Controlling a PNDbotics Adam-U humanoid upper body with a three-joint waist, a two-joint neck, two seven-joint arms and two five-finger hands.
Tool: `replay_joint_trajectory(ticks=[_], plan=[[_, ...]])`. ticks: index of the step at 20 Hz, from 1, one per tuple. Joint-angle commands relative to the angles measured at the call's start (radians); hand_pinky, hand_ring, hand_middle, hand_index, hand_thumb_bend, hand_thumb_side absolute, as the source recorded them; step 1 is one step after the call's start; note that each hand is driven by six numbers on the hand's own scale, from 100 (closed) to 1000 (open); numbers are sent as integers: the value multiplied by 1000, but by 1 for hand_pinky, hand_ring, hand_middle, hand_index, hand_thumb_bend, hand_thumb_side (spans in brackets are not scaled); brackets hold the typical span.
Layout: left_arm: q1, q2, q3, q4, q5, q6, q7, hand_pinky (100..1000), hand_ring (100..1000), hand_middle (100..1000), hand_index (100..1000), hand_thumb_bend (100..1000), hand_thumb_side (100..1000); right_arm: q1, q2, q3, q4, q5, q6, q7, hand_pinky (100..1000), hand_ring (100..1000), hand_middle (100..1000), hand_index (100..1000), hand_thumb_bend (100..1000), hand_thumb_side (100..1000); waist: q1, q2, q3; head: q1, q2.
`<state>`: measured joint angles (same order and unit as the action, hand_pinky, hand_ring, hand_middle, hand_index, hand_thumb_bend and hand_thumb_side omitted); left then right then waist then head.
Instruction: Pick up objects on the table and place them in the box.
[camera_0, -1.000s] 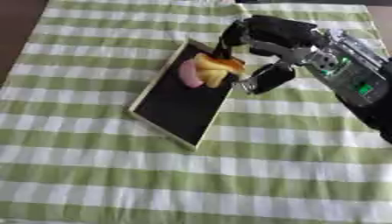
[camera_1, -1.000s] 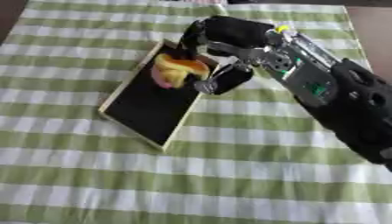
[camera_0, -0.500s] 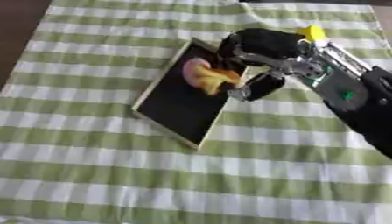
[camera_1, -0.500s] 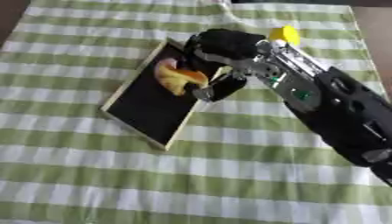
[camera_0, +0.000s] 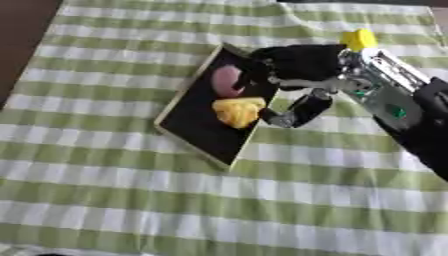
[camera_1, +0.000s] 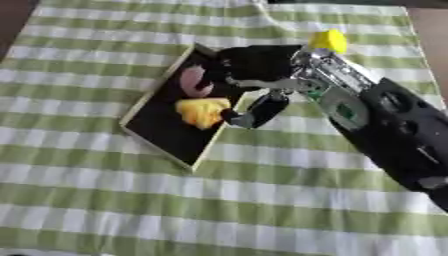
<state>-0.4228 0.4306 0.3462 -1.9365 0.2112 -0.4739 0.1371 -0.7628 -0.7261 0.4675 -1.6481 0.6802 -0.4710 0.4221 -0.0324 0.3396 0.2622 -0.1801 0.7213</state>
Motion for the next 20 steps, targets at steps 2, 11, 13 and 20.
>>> replay_joint_trajectory(ticks=[2,11,13,20], plan=[[-4,20,10,-11,7,1,-4,731,773,688,843,100,486,-20,-43,-41,-72,-67,29,-6,989,978,831,942,101,269,6,-24,-3,5,6],[11,30,17,-4,2,-4,-3,731,772,689,843,100,486,52,-184,-191,-163,-287,150,-64,997,996,826,933,100,119,8,-29,-18,12,1],[13,31,19,-2,1,-6,-3,730,772,689,843,100,486,70,-205,-226,-168,-336,167,-62,1000,997,821,931,100,100,9,-27,-20,15,-2],[19,34,27,9,-1,-13,-6,729,770,689,842,100,510,159,-291,-355,-121,-423,222,-113,998,1000,830,940,100,100,12,-12,-31,24,-22]])
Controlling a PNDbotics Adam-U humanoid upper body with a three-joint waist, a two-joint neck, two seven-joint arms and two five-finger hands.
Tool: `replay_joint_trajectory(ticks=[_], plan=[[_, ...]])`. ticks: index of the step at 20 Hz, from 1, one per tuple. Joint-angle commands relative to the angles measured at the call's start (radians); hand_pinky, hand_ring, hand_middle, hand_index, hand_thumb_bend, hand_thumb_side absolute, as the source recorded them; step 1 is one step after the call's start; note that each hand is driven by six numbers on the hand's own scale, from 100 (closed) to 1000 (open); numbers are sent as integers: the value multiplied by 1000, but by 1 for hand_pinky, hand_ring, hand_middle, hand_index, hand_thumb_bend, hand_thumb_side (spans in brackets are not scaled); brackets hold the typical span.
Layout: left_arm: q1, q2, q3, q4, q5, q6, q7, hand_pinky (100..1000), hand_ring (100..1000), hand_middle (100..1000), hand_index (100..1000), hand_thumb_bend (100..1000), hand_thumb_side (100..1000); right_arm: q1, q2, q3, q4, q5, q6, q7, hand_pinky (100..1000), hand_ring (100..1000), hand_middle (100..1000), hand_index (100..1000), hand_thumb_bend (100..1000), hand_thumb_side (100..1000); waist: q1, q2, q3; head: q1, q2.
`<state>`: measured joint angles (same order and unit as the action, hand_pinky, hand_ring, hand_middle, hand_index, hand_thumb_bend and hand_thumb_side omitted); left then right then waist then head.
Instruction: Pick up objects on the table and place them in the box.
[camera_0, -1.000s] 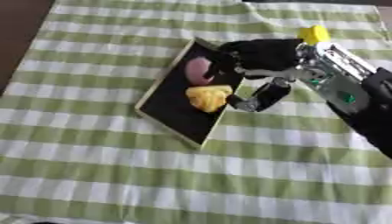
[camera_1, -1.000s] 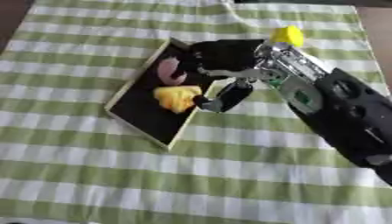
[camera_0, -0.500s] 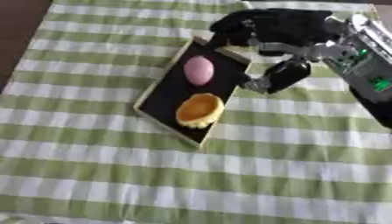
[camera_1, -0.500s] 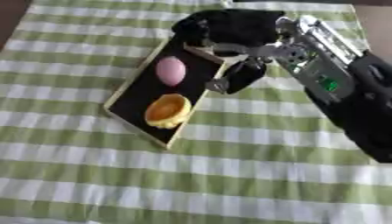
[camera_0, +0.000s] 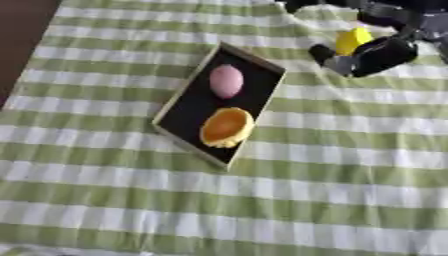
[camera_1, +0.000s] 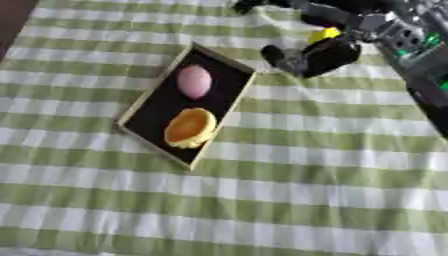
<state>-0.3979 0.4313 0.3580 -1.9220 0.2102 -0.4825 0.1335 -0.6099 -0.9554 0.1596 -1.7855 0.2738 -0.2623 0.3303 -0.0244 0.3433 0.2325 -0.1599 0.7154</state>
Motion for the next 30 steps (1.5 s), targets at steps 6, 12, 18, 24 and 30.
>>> replay_joint_trajectory(ticks=[6,12,18,24,30], plan=[[-11,34,21,0,2,-8,-8,727,769,689,842,100,524,55,-97,-94,134,50,-2,-74,1000,1000,838,960,100,123,1,7,-1,-9,-35],[-16,37,24,6,6,-15,-15,726,768,689,842,100,541,63,-103,-105,228,136,-24,-95,1000,1000,844,980,196,164,-6,29,8,-21,-67],[-21,41,22,17,12,-23,-26,725,766,689,841,100,549,48,-91,-116,299,167,-19,-102,1000,1000,839,977,166,121,-10,42,20,-40,-96],[-23,42,24,29,18,-34,-34,724,765,690,841,100,554,29,-85,-118,341,193,-20,-109,1000,1000,853,990,213,160,-10,57,38,-53,-112],[-30,43,23,37,24,-42,-43,724,765,690,841,100,559,10,-79,-131,374,222,-3,-134,1000,1000,859,992,231,160,-12,71,51,-55,-129]])
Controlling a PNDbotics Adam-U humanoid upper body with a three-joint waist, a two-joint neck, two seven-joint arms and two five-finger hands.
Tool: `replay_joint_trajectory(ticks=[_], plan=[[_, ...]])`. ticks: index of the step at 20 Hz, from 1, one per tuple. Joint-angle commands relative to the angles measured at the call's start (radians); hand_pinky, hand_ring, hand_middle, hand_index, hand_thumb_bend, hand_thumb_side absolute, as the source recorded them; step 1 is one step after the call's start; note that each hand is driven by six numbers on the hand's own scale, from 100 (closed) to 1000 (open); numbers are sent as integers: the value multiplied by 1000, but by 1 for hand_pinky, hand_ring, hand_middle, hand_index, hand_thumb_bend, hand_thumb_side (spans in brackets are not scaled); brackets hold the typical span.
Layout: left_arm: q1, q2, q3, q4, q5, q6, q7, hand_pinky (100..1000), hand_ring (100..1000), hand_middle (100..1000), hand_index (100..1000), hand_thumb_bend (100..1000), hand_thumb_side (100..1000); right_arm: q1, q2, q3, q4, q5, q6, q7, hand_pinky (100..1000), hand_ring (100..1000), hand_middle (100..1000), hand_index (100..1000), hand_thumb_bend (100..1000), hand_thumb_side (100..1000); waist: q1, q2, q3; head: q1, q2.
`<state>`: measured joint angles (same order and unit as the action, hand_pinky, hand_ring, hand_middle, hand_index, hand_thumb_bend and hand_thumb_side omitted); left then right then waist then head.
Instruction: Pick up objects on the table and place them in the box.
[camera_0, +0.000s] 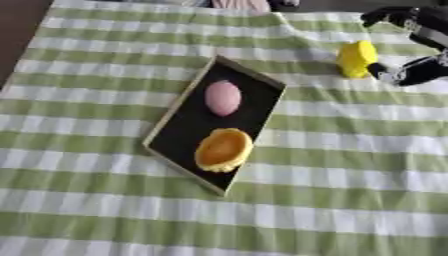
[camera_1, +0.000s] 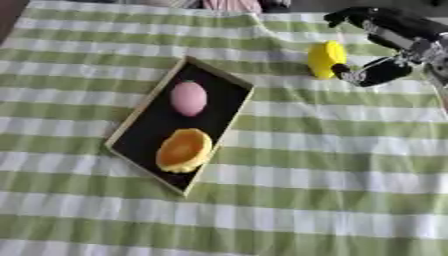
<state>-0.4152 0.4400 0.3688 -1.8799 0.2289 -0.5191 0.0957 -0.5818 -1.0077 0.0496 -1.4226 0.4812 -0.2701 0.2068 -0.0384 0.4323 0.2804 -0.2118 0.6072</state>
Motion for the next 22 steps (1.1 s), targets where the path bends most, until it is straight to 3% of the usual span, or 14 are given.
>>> replay_joint_trajectory(ticks=[1,14,22], plan=[[-13,34,12,-4,6,-7,-7,724,765,691,841,100,564,-20,-26,-22,19,20,5,-11,1000,1000,860,994,226,166,2,-16,5,-4,-23],[-19,35,19,4,16,-12,-14,722,763,689,837,100,565,-19,-15,-33,79,91,4,-30,1000,1000,870,1000,250,231,-8,13,16,-5,-45],[-24,34,22,11,19,-17,-19,721,762,690,837,100,565,-23,-8,-41,107,113,15,-48,1000,1000,866,998,214,232,-9,35,22,-9,-58]])
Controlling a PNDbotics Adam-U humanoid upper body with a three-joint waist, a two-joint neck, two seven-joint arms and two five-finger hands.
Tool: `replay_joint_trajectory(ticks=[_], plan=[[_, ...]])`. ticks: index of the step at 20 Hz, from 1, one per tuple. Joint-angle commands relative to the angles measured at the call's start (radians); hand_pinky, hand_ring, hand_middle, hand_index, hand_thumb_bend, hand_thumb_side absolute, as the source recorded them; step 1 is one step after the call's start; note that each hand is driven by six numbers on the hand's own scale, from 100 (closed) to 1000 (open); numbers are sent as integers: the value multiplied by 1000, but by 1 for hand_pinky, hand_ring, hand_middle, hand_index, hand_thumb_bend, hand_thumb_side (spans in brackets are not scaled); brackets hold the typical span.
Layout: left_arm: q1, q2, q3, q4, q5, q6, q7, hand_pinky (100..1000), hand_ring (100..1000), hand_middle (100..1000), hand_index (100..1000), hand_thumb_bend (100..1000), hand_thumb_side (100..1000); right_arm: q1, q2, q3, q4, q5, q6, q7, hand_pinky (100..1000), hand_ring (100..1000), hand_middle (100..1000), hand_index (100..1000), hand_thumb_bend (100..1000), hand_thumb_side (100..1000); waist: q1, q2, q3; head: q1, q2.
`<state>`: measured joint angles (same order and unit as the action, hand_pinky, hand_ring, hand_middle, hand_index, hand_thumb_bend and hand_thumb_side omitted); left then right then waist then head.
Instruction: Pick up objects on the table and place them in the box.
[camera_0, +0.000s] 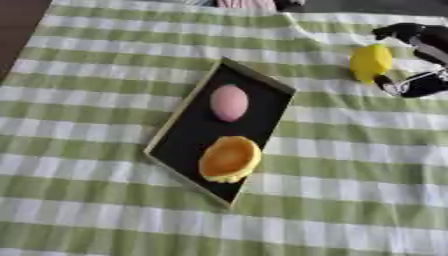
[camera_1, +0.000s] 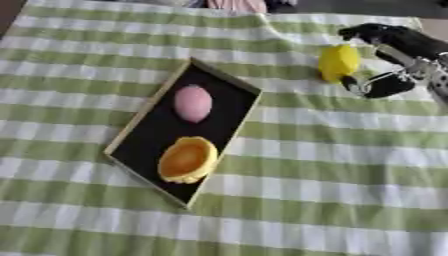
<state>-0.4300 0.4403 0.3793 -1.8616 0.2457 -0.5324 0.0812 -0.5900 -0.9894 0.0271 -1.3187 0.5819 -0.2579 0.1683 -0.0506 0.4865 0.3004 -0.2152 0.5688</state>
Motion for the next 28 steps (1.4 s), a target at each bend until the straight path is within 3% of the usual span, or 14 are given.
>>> replay_joint_trajectory(ticks=[1,5,9,10,11,12,16,17,18,20,24,28], plan=[[-10,34,12,-6,3,-4,-5,721,762,690,837,100,565,-15,-26,-19,7,14,4,-10,1000,1000,863,995,199,229,3,-17,3,-6,-21],[-10,34,11,-1,6,-8,-9,721,762,690,837,100,565,-19,-20,-13,14,7,1,-8,1000,1000,821,959,100,218,4,-14,5,-8,-25],[-10,33,10,1,8,-7,-11,722,762,690,837,100,565,-22,-14,-7,7,-46,5,-5,1000,991,751,901,100,191,6,-18,3,-8,-21],[-9,33,10,1,8,-6,-11,722,762,691,836,100,565,-23,-14,-7,3,-62,11,-10,982,958,657,825,100,194,6,-20,2,-7,-20],[-8,33,10,1,7,-5,-12,722,762,691,836,100,565,-24,-15,-7,-2,-78,19,-21,970,944,628,802,100,196,6,-21,1,-6,-19],[-9,32,10,0,7,-4,-12,722,762,690,836,100,565,-24,-15,-7,-6,-89,27,-36,913,880,543,722,100,201,5,-22,1,-6,-18],[-12,30,8,-4,9,1,-15,722,762,690,836,100,565,-22,-12,-5,-15,-117,62,-154,836,764,403,543,100,171,2,-25,5,-7,-19],[-10,31,8,-4,8,2,-15,722,762,690,836,100,565,-22,-11,-1,-18,-132,66,-181,823,742,377,505,100,299,3,-27,5,-6,-17],[-8,32,8,-3,7,3,-14,723,762,690,836,100,565,-23,-11,1,-24,-148,69,-206,801,701,334,461,100,164,3,-29,5,-6,-13],[-5,32,8,-4,7,4,-13,722,762,689,836,100,565,-24,-15,5,-39,-170,69,-254,768,643,268,380,100,166,3,-35,2,-5,-6],[-3,32,5,-8,7,9,-14,723,762,689,836,100,565,-19,-22,18,-76,-198,53,-315,764,638,262,363,100,163,3,-48,-5,-2,8],[8,35,5,-10,6,15,-11,724,763,690,836,100,565,-6,-37,30,-147,-236,31,-304,762,637,268,367,100,143,6,-70,-16,3,29]])
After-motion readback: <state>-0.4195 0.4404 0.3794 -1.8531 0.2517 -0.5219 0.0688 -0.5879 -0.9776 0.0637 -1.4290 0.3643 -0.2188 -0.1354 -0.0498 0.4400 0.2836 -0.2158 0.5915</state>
